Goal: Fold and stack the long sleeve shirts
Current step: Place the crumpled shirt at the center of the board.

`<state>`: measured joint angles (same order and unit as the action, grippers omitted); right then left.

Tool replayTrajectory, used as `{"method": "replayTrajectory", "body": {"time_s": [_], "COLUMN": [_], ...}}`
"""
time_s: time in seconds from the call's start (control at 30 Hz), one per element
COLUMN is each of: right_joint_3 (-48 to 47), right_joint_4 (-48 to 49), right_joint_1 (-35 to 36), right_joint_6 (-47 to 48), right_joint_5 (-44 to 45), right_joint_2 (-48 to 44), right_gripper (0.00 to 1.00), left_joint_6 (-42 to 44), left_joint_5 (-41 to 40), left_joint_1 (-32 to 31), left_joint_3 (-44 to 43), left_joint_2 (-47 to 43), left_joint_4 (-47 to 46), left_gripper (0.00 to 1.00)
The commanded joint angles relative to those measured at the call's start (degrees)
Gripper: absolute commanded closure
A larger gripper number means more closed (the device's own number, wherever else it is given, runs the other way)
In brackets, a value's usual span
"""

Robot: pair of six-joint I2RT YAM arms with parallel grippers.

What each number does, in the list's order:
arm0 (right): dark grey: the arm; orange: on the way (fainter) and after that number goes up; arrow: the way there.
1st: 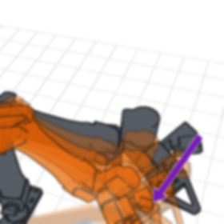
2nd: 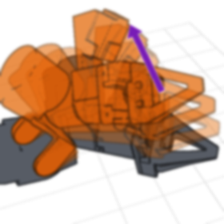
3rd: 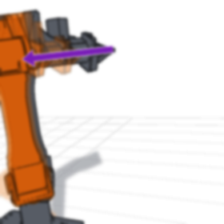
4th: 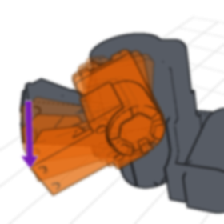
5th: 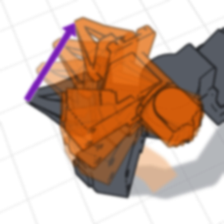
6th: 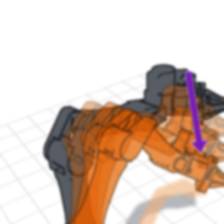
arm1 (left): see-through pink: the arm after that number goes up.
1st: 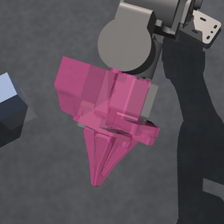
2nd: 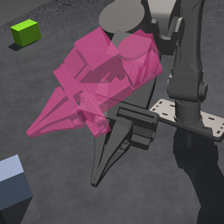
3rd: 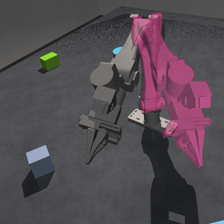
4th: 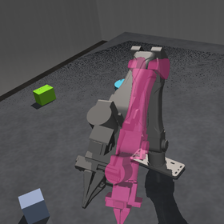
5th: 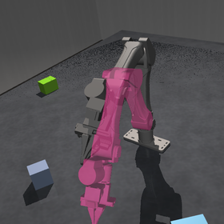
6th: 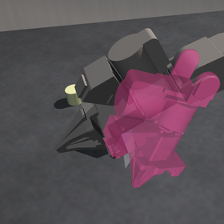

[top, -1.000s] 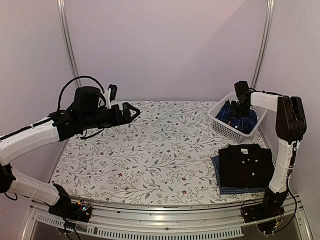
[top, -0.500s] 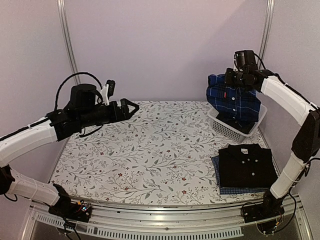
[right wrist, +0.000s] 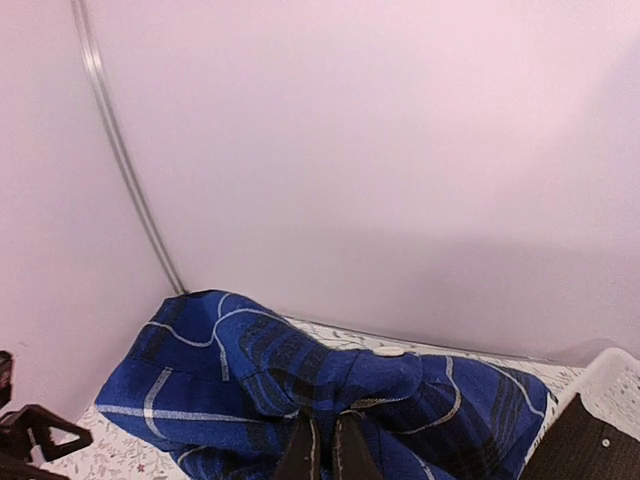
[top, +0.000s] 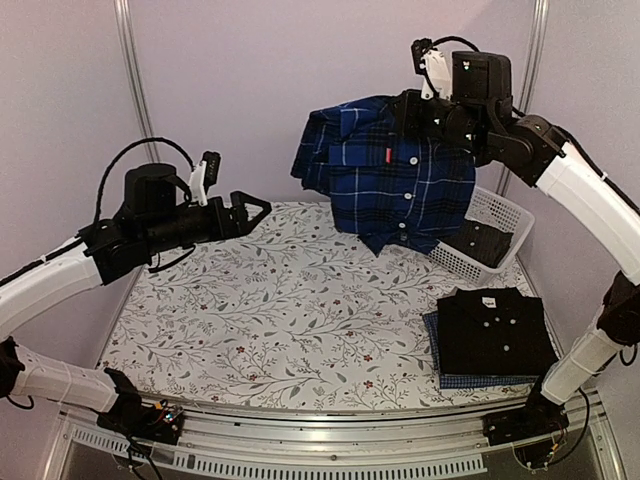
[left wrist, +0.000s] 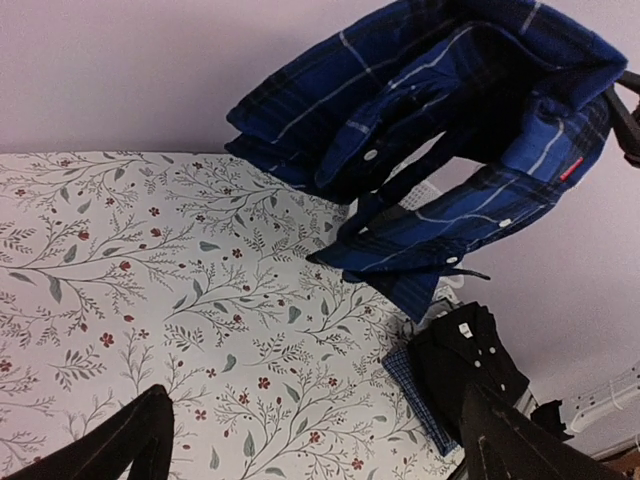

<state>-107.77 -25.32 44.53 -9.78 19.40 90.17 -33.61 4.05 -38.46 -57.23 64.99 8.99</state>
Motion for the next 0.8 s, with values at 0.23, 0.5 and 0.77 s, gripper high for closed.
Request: {"method": "replayTrajectory", "body": {"time_s": [0.23,0.5,0.77], "right_joint_3": [-3.1,13.52,26.62], "right_joint_4": [8.63,9.66,5.78], "right_joint_1": [5.54,-1.91,0.98], "right_joint_6": [0.1,-11.11,-6.86], "right_joint_5": [-5.74,-17.38,-14.16], "right_joint_2": [8.62,15.73,9.53], "right_gripper": [1.0,0.5,0.22], "left_joint_6": [3.49,3.17,-0.4], "left_joint_5": [-0.58,1.96,8.06], "left_joint_1": [1.61,3.12,3.48], "left_joint_3": [-0.32,2.44,10.24], "left_joint_2": [-4.1,-3.65,0.36], "left_joint_4": [5.65,9.7,5.63], "left_gripper": [0.0,0.0,0.0]}}
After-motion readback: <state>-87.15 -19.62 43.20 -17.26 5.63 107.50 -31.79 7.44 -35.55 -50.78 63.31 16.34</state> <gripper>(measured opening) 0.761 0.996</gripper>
